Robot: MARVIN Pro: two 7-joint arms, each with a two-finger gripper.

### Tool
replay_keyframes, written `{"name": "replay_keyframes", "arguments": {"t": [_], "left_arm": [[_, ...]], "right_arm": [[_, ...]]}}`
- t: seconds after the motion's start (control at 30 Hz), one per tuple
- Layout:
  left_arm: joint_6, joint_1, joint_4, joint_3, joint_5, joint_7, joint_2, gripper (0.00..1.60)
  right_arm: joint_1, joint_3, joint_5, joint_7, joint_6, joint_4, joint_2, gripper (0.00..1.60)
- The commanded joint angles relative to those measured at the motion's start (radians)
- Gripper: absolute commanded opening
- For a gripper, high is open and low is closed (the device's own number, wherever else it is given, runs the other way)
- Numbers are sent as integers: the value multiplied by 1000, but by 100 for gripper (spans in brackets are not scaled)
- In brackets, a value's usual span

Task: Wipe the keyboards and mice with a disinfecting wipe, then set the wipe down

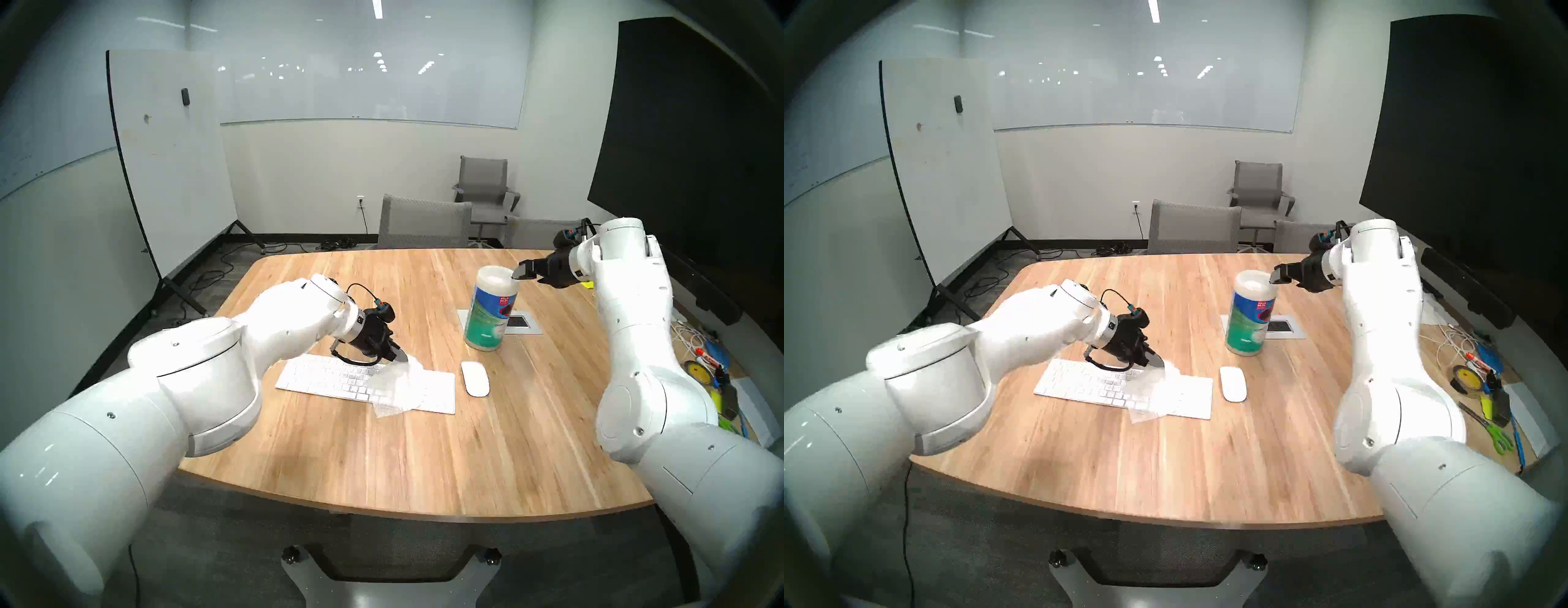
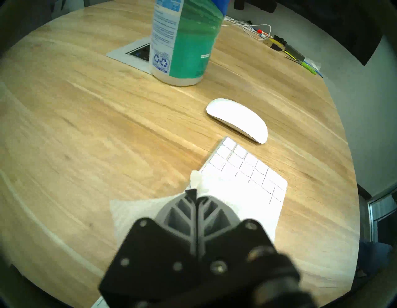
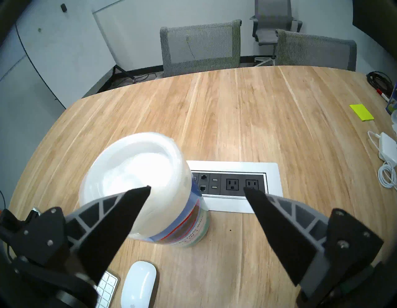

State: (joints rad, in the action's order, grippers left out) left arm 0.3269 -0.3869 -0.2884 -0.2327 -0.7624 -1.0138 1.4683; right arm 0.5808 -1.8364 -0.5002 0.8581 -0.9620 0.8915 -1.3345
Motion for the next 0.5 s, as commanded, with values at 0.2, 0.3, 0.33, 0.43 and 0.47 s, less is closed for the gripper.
{"name": "replay_keyframes", "arguments": {"t": [0.2,0.3,0.33,0.43,0.47], "left_arm": [[-41,26,63,-13,-6,14,92,0],[-47,24,72,-17,-8,28,110,0],[-49,22,77,-20,-10,35,121,0],[-55,18,85,-23,-12,39,133,0],[-55,18,85,-23,-12,39,133,0]], "right_arm": [[-24,-2,4,6,2,16,0,160],[-24,-3,5,5,2,16,0,160],[-24,-3,5,5,2,16,0,160],[-24,-3,5,5,2,15,0,160],[-24,-3,5,5,2,15,0,160]]}}
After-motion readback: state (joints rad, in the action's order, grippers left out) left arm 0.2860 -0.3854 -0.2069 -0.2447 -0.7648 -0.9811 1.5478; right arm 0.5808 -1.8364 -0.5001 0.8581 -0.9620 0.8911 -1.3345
